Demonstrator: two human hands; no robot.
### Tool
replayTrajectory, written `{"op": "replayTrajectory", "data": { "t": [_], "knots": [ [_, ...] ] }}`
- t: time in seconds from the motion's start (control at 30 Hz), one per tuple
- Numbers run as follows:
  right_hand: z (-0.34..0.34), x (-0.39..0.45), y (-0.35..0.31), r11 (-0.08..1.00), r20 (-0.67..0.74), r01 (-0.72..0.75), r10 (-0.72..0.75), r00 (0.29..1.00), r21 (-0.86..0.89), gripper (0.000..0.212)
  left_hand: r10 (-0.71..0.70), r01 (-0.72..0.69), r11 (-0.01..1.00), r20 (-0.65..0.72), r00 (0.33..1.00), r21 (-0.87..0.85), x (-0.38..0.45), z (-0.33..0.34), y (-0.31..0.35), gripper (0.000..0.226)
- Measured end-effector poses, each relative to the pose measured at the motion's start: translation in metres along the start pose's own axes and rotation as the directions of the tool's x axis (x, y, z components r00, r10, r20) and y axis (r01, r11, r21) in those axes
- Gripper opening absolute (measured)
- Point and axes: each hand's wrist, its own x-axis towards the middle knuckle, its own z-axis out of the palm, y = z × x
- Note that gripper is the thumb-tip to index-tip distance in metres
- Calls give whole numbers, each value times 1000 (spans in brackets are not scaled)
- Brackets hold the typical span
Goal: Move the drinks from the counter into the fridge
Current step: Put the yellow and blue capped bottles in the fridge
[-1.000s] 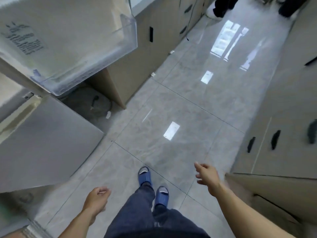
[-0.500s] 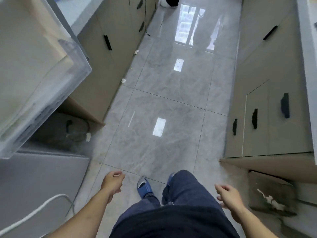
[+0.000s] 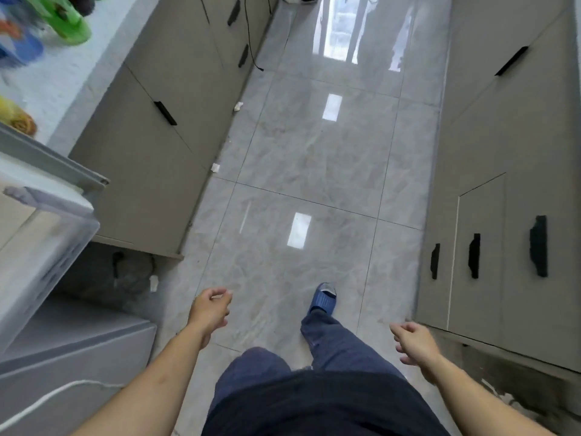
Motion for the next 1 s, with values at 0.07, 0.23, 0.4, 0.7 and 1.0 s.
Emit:
{"op": "replayTrajectory", "data": {
  "t": [0.07,0.23,0.4,0.7,1.0],
  "knots": [
    [-12,21,-55,996,21,75,-74,997,-56,26,5,-5,1000,-25,1000,3,5,5,16,18],
    [-24,56,-196,968,92,235,-227,970,-89,22,-26,24,999,-55,998,-44,19,11,46,17],
    [-2,78,-303,945,163,303,-282,946,-122,24,-153,138,978,-88,984,-155,46,11,68,15],
    [35,106,-447,854,248,385,-311,917,-351,24,-316,273,909,-94,944,-314,128,-23,154,6],
    [77,145,-591,764,304,439,-326,895,-472,26,-172,78,881,-161,972,-467,182,-64,285,5]
  ]
}}
